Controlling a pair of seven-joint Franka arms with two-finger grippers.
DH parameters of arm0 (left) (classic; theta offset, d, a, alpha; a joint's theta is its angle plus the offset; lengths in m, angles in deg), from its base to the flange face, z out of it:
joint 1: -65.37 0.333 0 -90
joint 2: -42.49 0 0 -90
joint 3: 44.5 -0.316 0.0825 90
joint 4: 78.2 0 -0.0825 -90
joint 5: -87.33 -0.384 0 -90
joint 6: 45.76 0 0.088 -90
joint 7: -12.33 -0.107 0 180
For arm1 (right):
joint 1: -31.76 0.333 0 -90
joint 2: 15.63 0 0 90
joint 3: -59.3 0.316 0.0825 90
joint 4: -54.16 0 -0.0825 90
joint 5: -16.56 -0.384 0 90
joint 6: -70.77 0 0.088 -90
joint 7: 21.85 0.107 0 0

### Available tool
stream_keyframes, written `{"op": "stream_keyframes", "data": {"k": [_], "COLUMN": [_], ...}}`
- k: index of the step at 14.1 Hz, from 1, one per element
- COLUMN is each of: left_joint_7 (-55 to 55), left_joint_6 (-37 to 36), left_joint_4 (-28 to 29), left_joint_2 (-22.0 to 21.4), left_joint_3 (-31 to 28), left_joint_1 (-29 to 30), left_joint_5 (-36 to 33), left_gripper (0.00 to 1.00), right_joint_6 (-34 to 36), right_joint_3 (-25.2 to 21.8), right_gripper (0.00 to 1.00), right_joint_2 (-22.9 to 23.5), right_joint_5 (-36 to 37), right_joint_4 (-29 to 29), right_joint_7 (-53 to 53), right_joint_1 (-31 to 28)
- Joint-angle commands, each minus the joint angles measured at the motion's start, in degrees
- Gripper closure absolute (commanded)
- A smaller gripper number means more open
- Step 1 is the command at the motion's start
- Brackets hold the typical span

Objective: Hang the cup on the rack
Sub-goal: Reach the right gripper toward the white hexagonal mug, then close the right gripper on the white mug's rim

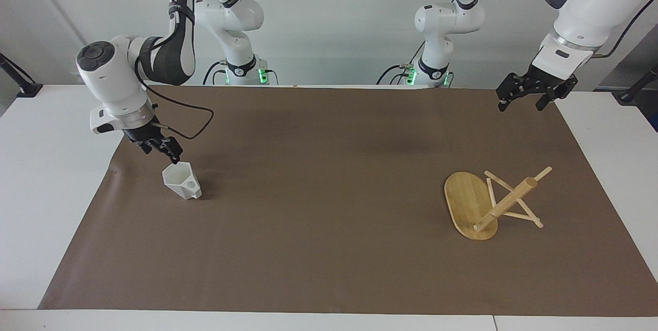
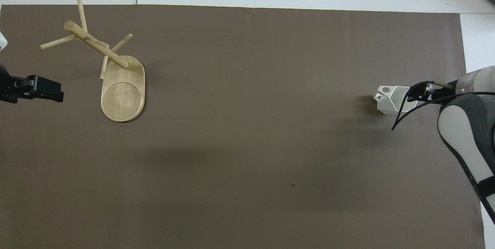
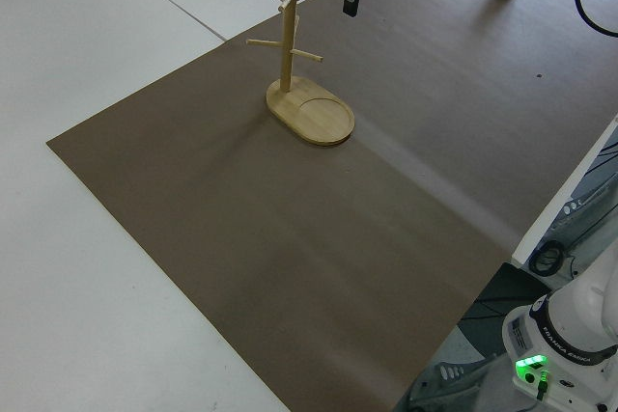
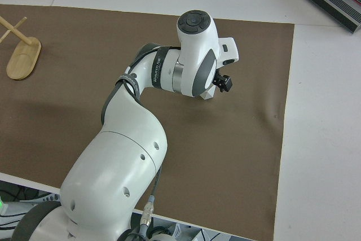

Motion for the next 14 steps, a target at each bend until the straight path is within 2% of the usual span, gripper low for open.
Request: {"op": "stream_keyframes", "data": {"k": [1,4,7,12,14], "left_joint_7": [-0.49,-0.49,-0.49,-0.49,-0.49], "left_joint_6": [-0.06,-0.15,-0.15,-0.15,-0.15], "left_joint_4": [0.94,0.94,1.03,1.03,0.94], "left_joint_2": [-1.11,-1.11,-1.11,-1.11,-1.11], "left_joint_3": [-0.27,-0.27,-0.27,-0.27,-0.27], "left_joint_1": [-0.18,-0.18,-0.18,-0.18,-0.18], "left_joint_5": [-1.09,-1.09,-1.09,-1.09,-1.09], "left_gripper": [0.00,0.00,0.00,0.00,0.00], "right_joint_6": [-1.45,-1.97,-5.74,-5.49,-4.61], "right_joint_3": [0.29,0.20,0.20,0.20,0.03], "right_gripper": [0.00,0.00,0.01,0.06,0.14], "right_joint_2": [0.15,0.85,1.21,1.12,1.12], "right_joint_5": [-0.74,-2.76,-2.77,-2.77,-2.77], "right_joint_4": [-1.28,-1.37,-3.64,-3.92,-3.83], "right_joint_7": [3.48,4.19,4.28,4.28,4.02], "right_joint_1": [-0.51,-0.51,-0.59,-0.59,-0.68]}}
